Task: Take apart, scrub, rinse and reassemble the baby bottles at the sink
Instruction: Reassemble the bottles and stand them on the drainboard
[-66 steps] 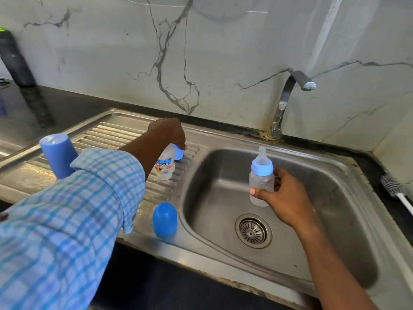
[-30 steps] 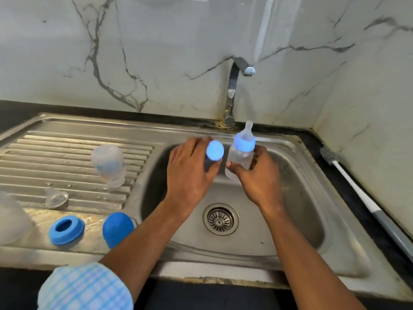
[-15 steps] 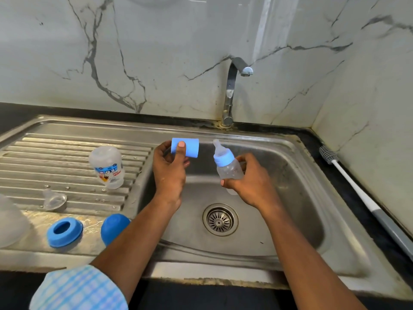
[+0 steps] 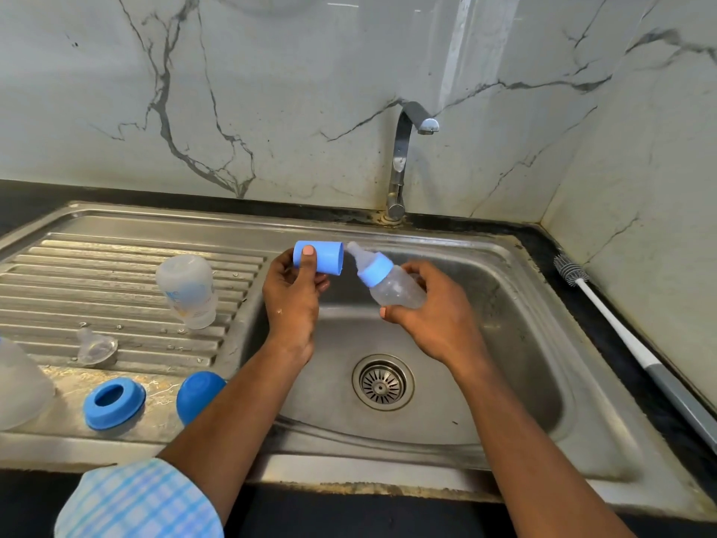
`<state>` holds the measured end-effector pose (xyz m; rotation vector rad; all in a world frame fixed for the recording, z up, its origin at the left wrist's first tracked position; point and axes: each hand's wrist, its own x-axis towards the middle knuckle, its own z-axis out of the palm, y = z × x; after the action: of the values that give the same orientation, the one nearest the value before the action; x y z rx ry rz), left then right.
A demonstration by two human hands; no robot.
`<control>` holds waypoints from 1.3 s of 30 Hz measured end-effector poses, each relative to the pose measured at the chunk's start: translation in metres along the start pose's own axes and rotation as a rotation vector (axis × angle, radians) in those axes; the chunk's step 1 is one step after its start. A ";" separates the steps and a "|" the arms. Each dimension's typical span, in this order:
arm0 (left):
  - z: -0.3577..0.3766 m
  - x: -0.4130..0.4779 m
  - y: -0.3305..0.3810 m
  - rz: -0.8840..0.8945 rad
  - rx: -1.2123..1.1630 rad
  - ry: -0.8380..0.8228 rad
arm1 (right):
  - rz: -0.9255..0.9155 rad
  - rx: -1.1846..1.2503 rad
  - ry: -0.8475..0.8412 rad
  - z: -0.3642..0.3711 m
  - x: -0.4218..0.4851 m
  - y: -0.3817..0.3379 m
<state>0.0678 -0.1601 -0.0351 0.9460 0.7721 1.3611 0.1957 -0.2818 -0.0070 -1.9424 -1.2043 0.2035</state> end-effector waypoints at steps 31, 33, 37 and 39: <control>0.006 -0.024 0.037 0.017 0.084 -0.346 | -0.005 0.355 -0.286 -0.012 -0.019 -0.016; 0.008 -0.035 0.044 0.121 0.172 -0.258 | -0.015 0.389 -0.249 -0.011 -0.023 -0.022; -0.022 -0.069 0.065 0.274 0.423 -0.309 | -0.086 0.461 -0.162 0.000 -0.045 -0.049; -0.029 -0.082 0.079 0.323 0.463 -0.373 | -0.103 0.484 -0.095 -0.003 -0.053 -0.060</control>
<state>0.0004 -0.2410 0.0168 1.6960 0.6748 1.2413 0.1290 -0.3143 0.0235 -1.4608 -1.1825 0.4895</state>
